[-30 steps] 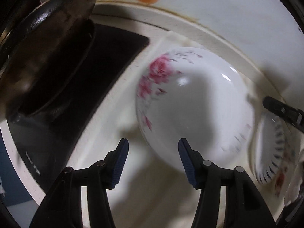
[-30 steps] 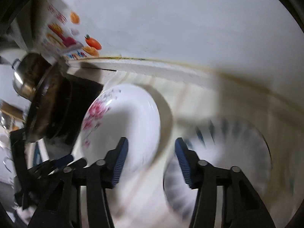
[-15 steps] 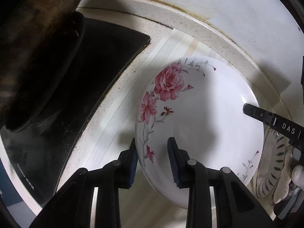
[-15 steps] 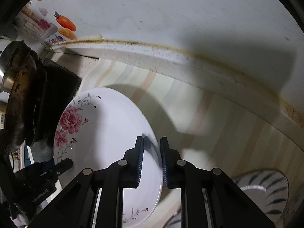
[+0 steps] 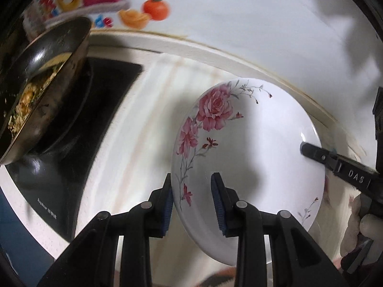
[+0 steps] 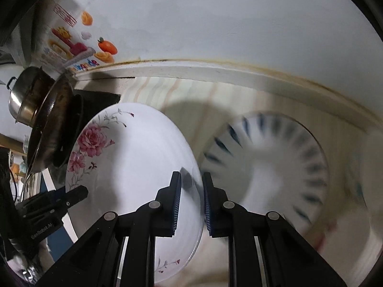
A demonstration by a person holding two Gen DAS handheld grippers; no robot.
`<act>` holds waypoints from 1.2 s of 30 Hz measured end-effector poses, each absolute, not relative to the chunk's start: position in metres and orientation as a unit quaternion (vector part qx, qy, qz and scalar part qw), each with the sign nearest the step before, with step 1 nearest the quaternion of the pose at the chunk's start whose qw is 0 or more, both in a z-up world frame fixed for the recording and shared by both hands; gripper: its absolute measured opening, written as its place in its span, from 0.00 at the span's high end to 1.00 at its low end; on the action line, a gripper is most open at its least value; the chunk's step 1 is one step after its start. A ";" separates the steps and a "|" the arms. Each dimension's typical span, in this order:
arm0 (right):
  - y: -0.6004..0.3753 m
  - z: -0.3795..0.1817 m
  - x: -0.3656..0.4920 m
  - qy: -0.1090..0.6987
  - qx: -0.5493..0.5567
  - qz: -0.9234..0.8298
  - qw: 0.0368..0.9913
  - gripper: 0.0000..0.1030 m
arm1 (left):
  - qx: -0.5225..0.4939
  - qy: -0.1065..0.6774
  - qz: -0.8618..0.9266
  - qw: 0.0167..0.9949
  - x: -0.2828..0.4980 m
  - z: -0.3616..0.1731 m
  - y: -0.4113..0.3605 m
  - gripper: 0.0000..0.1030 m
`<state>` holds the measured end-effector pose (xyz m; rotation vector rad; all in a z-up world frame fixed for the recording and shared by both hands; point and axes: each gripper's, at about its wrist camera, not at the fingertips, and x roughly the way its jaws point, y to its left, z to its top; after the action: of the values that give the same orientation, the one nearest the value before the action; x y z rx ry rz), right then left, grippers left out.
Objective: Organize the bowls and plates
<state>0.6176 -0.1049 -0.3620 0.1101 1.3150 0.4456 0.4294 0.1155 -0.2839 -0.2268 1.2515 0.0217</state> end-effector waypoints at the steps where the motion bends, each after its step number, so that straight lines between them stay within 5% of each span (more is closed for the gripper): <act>1: -0.113 -0.357 0.607 0.604 0.054 0.200 0.770 0.81 | -0.099 0.584 0.001 0.806 0.423 -0.279 0.107 0.73; 9: -0.209 -0.336 0.483 0.600 0.088 0.145 0.782 0.81 | -0.066 0.606 -0.084 0.788 0.363 -0.281 0.040 0.73; 17: -0.270 -0.372 0.387 0.631 0.113 0.104 0.760 0.81 | -0.025 0.661 -0.118 0.740 0.320 -0.326 -0.013 0.73; 36: -0.305 -0.410 0.381 0.638 0.149 0.069 0.752 0.81 | 0.067 0.671 -0.112 0.730 0.341 -0.358 -0.066 0.73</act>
<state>0.3806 -0.3048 -0.4103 0.3261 1.3924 0.1515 0.3411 -0.0659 -0.3579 0.1486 1.4767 -0.2462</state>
